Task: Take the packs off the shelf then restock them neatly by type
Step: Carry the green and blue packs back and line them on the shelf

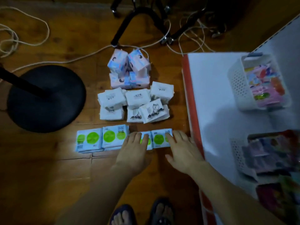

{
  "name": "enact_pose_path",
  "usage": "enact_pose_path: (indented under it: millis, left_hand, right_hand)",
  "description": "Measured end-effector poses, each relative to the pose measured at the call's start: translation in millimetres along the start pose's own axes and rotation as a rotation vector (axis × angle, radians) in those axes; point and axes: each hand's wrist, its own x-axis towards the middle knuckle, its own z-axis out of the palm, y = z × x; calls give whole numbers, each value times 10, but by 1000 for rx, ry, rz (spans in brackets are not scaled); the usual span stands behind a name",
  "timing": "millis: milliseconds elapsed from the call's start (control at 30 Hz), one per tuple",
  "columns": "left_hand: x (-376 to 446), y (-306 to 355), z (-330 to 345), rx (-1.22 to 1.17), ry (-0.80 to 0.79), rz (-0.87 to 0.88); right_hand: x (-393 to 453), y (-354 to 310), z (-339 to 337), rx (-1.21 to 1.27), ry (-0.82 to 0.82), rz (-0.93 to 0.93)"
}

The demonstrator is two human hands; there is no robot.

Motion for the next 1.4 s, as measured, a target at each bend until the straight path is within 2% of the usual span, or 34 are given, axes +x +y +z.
enact_pose_path:
  millis: [133,333,500,700,933,1400]
  left_hand:
    - [611,-83,617,35,-42,21]
    - [1297,-231,1109,316,-67,-31]
    - [1403,-377,1392,384,-139,-98]
    - [1222,-255,1191,339,-105,17]
    - [334,195,82,132,-47,-5]
    - [-2011,663,-3812,90,329,-78]
  right_hand:
    - [589,159,584,-4,-26,10]
    - [1289,404,1123,-34,-73,-33]
    - [1493,357,1395,-82,-91,-79]
    - [1314,241,1249,-92,-14,-23]
    - [210,292,40,-107,41,-24]
    - [-2222,-421,-3852,-169,344,-98]
